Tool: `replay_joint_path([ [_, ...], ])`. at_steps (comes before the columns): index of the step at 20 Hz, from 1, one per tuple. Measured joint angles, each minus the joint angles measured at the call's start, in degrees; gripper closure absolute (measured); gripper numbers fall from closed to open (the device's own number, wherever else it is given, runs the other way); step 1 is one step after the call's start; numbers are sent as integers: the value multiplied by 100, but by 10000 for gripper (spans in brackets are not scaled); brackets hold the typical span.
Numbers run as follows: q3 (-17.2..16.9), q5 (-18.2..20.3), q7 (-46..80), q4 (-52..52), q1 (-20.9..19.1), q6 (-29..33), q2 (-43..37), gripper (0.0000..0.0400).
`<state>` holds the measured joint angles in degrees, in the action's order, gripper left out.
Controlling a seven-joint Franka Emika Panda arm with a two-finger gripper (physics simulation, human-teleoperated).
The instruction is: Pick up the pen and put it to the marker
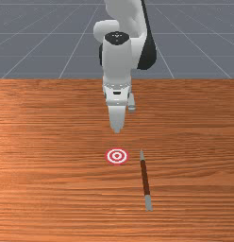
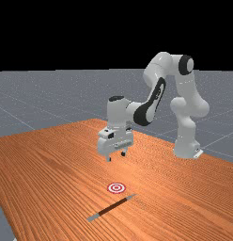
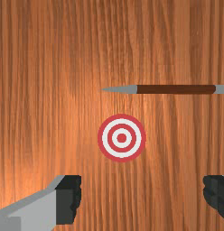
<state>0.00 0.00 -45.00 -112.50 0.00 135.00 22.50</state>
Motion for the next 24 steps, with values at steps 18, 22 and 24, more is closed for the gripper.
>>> replay_joint_path([
  [18, -25, 3, 703, -65, 210, 1, -49, 400],
  [22, 31, -29, 1637, 53, 630, -45, 25, 400],
  [24, 122, -73, 1661, 130, 776, -72, 72, 400],
])
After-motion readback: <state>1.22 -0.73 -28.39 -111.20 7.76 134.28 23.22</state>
